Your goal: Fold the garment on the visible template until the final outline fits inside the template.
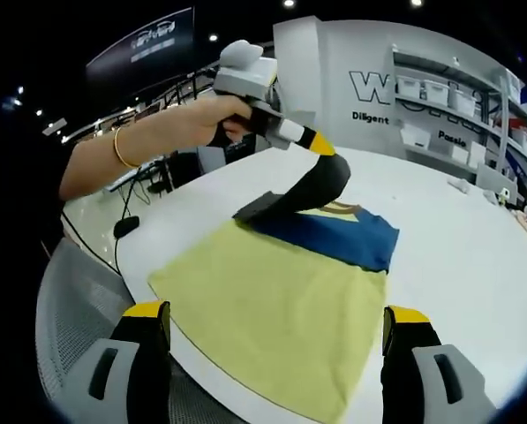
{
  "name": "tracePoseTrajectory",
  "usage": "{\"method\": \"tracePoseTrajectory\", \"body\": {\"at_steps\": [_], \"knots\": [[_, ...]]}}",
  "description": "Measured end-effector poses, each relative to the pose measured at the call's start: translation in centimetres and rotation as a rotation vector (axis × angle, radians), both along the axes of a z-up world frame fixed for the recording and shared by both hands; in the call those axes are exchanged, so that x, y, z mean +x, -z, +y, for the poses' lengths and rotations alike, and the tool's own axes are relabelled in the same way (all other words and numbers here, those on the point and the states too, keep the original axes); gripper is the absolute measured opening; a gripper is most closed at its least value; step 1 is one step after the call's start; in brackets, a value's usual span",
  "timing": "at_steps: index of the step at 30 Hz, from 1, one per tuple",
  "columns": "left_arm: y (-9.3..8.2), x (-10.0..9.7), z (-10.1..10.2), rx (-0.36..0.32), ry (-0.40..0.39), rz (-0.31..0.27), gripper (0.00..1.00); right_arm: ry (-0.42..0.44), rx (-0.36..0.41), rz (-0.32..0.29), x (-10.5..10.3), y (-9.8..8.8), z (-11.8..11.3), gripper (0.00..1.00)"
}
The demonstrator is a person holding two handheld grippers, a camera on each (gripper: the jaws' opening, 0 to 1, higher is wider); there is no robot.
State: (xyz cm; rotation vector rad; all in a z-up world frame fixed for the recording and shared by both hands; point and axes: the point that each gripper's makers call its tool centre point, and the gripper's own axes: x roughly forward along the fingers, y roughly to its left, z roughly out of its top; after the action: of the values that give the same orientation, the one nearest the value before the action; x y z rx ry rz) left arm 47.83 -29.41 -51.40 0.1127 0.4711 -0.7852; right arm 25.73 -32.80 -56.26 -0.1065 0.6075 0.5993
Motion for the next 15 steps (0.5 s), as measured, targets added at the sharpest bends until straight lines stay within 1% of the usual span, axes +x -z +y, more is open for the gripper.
{"method": "tracePoseTrajectory", "body": {"at_steps": [5,7,11,13,15], "knots": [[2.6,-1.3,-1.6,0.015,0.041,0.027,0.02,0.005,-0.013,0.009,-0.1,0.3,-0.3,0.99],[3.5,-1.7,-2.3,0.025,0.058,0.027,0.02,0.011,-0.014,0.01,-0.2,0.4,-0.4,0.99],[4.6,-2.1,-3.3,0.023,0.071,0.038,0.02,0.019,-0.011,0.016,-0.3,0.6,-0.7,0.99],[5.3,-2.4,-3.7,0.038,0.079,0.053,0.02,0.024,-0.008,0.018,-0.4,0.7,-0.8,0.99],[5.8,-2.5,-4.0,0.045,0.079,0.054,0.02,0.027,-0.004,0.023,-0.6,0.9,-0.8,0.99]]}}
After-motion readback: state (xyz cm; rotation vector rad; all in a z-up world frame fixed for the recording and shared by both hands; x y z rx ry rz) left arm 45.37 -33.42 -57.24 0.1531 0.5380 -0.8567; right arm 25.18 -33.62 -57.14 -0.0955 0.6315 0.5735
